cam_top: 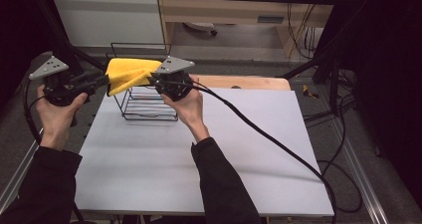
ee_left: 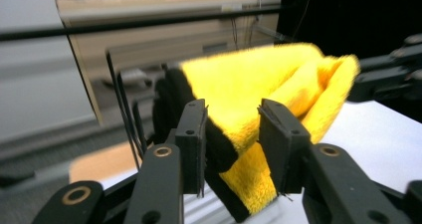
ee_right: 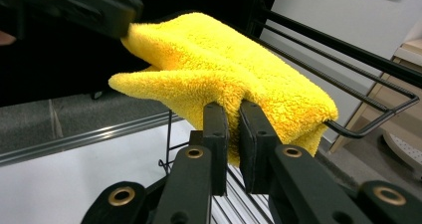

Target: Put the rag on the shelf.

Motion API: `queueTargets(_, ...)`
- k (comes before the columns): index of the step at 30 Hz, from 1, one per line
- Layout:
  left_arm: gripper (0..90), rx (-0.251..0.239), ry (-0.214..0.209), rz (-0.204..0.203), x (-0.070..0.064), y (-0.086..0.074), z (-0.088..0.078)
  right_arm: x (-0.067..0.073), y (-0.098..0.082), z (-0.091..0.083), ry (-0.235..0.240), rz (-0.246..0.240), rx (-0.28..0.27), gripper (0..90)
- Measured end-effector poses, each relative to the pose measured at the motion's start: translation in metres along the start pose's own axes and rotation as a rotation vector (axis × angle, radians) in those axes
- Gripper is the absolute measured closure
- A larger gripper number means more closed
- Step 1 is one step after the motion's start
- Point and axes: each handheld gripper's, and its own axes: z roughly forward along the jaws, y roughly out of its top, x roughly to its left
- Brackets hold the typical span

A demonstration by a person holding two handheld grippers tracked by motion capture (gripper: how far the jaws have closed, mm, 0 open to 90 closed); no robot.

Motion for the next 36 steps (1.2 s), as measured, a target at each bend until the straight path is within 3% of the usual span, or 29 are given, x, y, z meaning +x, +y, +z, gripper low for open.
queueTargets(5, 72.0, 0.041, -0.022, -0.059, 0.005, -0.009, 0.009, 0.000, -0.004, 0.001, 0.002, -0.006, 0.007, 82.0)
queueTargets(9, 81.0, 0.049, -0.030, -0.077, 0.006, -0.014, 0.012, 0.001, -0.007, 0.001, 0.004, -0.005, 0.012, 80.3)
queueTargets(11, 86.0, 0.047, -0.030, -0.073, 0.006, -0.015, 0.012, 0.002, -0.007, 0.001, 0.007, -0.001, 0.014, 76.8)
queueTargets(19, 86.9, 0.052, -0.025, -0.041, 0.005, -0.021, 0.013, 0.003, -0.005, -0.011, 0.036, 0.081, -0.001, 58.8)
queueTargets(23, 87.2, 0.059, -0.024, -0.019, 0.003, -0.025, 0.017, 0.003, -0.005, -0.010, -0.002, 0.104, 0.000, 51.9)
queueTargets(25, 87.2, 0.061, -0.022, -0.015, 0.002, -0.026, 0.019, 0.000, -0.008, -0.004, -0.031, 0.122, 0.027, 51.2)
queueTargets(31, 87.0, 0.057, -0.013, -0.013, 0.004, -0.030, 0.023, -0.003, -0.029, 0.016, -0.066, 0.188, 0.075, 55.9)
queueTargets(36, 87.1, 0.062, -0.004, -0.027, 0.006, -0.035, 0.029, -0.006, -0.038, 0.021, -0.107, 0.189, 0.079, 80.5)
